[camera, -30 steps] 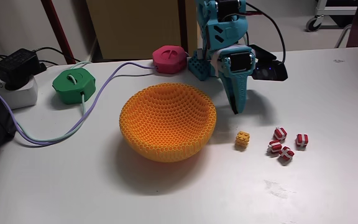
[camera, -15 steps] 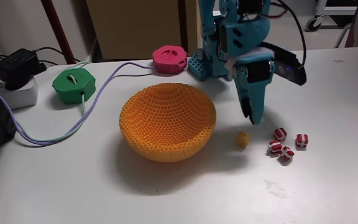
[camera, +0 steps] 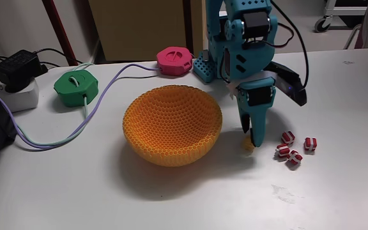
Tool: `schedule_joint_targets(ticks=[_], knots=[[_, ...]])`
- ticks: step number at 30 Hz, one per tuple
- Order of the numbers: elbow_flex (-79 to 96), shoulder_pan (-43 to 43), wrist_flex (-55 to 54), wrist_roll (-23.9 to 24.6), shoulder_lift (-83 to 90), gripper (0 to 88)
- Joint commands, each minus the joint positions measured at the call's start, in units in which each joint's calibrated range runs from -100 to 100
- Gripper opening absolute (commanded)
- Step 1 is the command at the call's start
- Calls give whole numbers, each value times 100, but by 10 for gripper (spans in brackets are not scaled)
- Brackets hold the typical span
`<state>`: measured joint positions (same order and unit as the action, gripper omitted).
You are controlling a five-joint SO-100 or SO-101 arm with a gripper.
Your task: Place cube pieces into the yellow basket
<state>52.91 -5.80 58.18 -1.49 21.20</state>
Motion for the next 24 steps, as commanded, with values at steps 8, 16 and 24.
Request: schedule_joint_targets(ticks=[8,16,24], knots=[[-279,-26,-753,-142,-823,166],[-1087,30,-397,-230,-851,0],[-5401,925,2097,-337,-217,0]])
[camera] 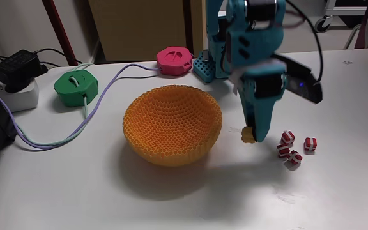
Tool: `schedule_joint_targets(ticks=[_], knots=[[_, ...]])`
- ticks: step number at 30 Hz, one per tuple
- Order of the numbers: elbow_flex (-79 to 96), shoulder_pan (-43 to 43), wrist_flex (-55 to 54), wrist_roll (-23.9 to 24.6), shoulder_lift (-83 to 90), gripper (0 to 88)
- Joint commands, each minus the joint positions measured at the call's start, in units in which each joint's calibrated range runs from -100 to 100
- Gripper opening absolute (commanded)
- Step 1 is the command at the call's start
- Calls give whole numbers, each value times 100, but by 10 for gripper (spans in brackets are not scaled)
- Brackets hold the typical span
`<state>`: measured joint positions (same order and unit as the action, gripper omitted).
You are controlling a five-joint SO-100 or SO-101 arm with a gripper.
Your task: Place cube pieces into the yellow basket
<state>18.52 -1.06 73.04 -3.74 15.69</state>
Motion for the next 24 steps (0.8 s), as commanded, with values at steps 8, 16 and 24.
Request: schedule_joint_targets(ticks=[8,16,24], knots=[[98,2669,72,-864,438,0],[733,2790,133,-835,467,364],[-740,675,2174,-337,950,360]])
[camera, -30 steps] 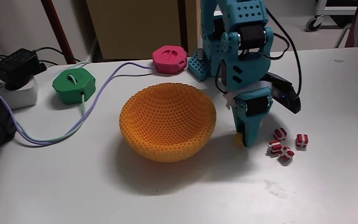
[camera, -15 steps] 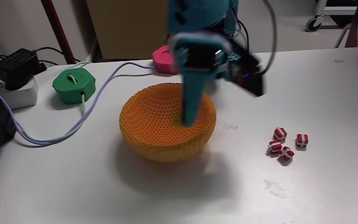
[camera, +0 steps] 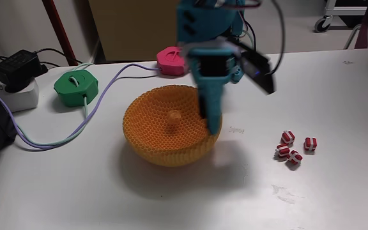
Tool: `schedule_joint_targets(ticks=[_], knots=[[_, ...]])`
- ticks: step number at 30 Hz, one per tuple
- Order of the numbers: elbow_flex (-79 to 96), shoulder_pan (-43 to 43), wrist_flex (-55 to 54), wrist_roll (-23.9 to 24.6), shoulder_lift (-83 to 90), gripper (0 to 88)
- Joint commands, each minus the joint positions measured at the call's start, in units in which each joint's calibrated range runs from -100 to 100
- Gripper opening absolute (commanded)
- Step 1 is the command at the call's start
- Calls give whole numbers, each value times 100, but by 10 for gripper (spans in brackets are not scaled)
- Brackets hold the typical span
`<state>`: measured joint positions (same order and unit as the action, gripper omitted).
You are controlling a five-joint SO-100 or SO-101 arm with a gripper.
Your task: Place cube pieces into the yellow basket
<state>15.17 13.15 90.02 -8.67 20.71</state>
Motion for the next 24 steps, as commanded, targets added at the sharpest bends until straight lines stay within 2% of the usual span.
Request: schedule_joint_targets(ticks=[1,4,5,8,14,24], knots=[[-318,-1045,573,200,524,349],[365,-2089,755,239,685,309],[654,-2471,573,220,704,255],[1261,-3077,86,210,647,238],[1742,-3468,-826,244,306,228],[1684,-4148,-1617,684,-1058,217]])
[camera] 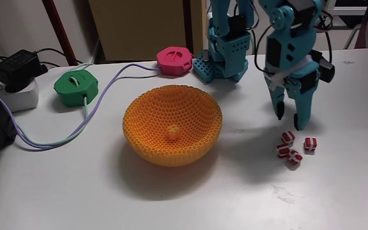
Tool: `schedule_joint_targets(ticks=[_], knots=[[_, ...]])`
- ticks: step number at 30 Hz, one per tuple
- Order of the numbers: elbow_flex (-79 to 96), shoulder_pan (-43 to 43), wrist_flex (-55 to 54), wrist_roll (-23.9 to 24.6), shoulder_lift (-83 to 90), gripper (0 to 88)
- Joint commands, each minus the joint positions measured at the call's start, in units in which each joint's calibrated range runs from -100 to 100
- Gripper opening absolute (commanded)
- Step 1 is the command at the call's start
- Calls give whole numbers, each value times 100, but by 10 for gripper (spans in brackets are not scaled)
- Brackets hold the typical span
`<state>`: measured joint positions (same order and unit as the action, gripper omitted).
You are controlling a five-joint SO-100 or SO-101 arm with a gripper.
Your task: Place cube pieces into the yellow basket
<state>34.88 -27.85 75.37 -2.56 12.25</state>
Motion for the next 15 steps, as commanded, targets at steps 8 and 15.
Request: schedule_joint_targets(ticks=[8,15], knots=[[-527,83,-509,107,-751,217],[-536,241,-830,44,-1130,210]])
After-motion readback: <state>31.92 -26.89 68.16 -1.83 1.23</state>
